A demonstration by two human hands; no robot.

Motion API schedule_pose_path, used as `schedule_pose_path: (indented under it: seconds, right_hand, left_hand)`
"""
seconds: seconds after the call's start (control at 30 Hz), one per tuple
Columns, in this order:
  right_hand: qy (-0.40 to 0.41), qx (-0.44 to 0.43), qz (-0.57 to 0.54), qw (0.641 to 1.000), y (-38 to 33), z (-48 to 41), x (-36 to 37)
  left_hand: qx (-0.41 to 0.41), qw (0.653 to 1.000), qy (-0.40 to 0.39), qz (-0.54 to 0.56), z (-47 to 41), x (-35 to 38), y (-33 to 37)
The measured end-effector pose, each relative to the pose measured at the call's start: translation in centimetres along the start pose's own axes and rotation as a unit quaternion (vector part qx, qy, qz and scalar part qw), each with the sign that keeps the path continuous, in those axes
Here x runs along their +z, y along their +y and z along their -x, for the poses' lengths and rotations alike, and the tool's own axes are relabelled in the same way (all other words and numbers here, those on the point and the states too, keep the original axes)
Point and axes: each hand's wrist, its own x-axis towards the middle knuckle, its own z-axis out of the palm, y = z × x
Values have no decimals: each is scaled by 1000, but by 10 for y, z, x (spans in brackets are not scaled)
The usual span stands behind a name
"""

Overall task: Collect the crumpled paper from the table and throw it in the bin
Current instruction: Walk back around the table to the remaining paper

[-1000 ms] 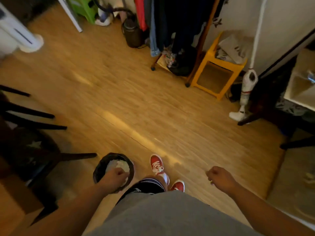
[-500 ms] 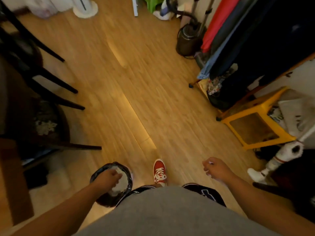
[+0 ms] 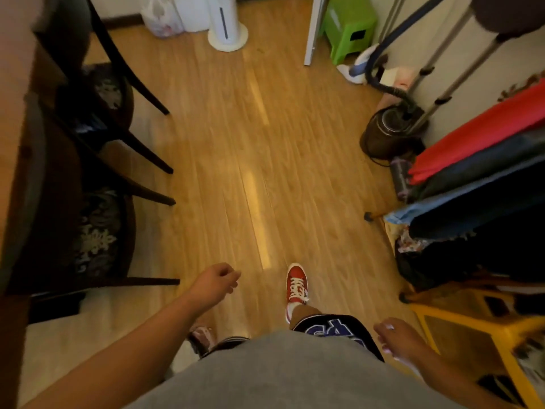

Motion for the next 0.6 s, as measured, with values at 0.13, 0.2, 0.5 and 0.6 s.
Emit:
schedule_pose_path:
  seconds: [0.13,0.2,0.5,0.6]
  right_hand:
    - [-33,-62,87,994,-88,-52,-41]
    - [-48,-90,117,988,-144,-72,-57]
    - [-80,-239,207,945,-412,-100,-57]
    - [-98,-264,223,933,-483,-101,-41]
  left_hand:
    - [-33,998,40,42,-21,-23,28]
    - [-59,995,64,58,-26,-34,29]
    - [-203,964,104,140,-58,-82,-17]
    - [-225,956,111,154,-88,-107,-19]
